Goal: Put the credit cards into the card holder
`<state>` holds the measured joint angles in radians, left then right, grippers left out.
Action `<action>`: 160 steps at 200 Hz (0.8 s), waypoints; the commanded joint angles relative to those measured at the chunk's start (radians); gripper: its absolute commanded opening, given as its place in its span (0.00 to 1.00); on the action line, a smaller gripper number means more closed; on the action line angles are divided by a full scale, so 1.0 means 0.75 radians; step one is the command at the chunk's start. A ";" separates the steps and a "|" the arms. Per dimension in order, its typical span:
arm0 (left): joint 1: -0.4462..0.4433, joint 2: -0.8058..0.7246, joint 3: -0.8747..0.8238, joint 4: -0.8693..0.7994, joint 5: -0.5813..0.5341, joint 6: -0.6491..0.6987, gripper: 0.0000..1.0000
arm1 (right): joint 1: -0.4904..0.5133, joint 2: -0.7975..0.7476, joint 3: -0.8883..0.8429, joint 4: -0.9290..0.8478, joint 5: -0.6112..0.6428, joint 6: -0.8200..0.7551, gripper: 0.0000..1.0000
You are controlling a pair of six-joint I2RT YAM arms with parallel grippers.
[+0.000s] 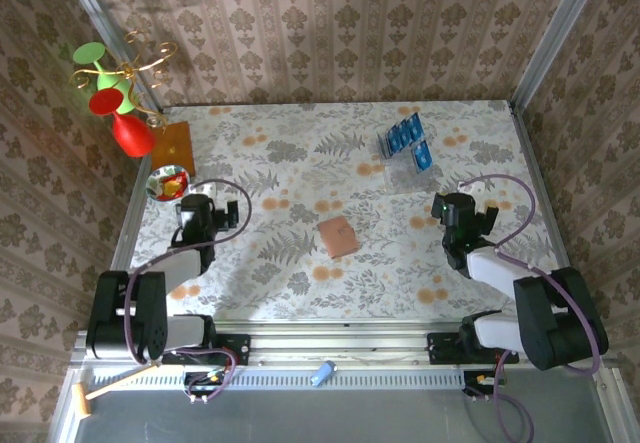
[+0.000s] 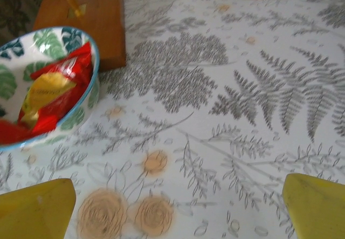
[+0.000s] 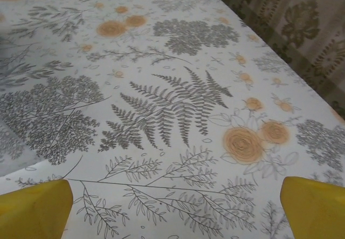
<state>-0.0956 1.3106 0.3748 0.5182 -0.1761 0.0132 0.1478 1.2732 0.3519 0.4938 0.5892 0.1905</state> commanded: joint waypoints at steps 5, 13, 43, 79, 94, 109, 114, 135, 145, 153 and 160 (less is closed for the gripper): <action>0.034 0.089 0.018 0.309 0.119 0.103 1.00 | -0.077 0.033 -0.056 0.428 -0.232 -0.112 1.00; 0.042 0.135 0.009 0.384 0.154 0.115 1.00 | -0.099 0.070 -0.078 0.506 -0.279 -0.120 1.00; 0.076 0.333 -0.055 0.693 0.204 0.103 1.00 | -0.143 0.216 -0.094 0.666 -0.450 -0.140 1.00; 0.131 0.328 0.037 0.504 0.285 0.060 1.00 | -0.162 0.331 0.036 0.527 -0.612 -0.186 1.00; 0.131 0.329 0.040 0.498 0.286 0.058 1.00 | -0.177 0.342 0.071 0.483 -0.608 -0.166 1.00; 0.131 0.329 0.042 0.494 0.284 0.058 1.00 | -0.171 0.343 0.059 0.511 -0.599 -0.174 1.00; 0.131 0.329 0.041 0.493 0.284 0.058 1.00 | -0.163 0.335 0.057 0.498 -0.582 -0.176 1.00; 0.131 0.330 0.041 0.496 0.285 0.058 1.00 | -0.152 0.340 0.065 0.495 -0.572 -0.186 1.00; 0.131 0.330 0.041 0.495 0.284 0.058 1.00 | -0.147 0.341 0.060 0.504 -0.567 -0.194 1.00; 0.132 0.330 0.040 0.495 0.284 0.057 1.00 | -0.142 0.342 0.064 0.504 -0.563 -0.197 1.00; 0.131 0.329 0.040 0.495 0.284 0.059 1.00 | -0.149 0.347 0.075 0.483 -0.582 -0.193 1.00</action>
<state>-0.0002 1.5589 0.3866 0.8677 0.0162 0.0639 0.0322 1.5326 0.3912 0.8791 0.1711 0.0723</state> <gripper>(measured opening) 0.999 0.999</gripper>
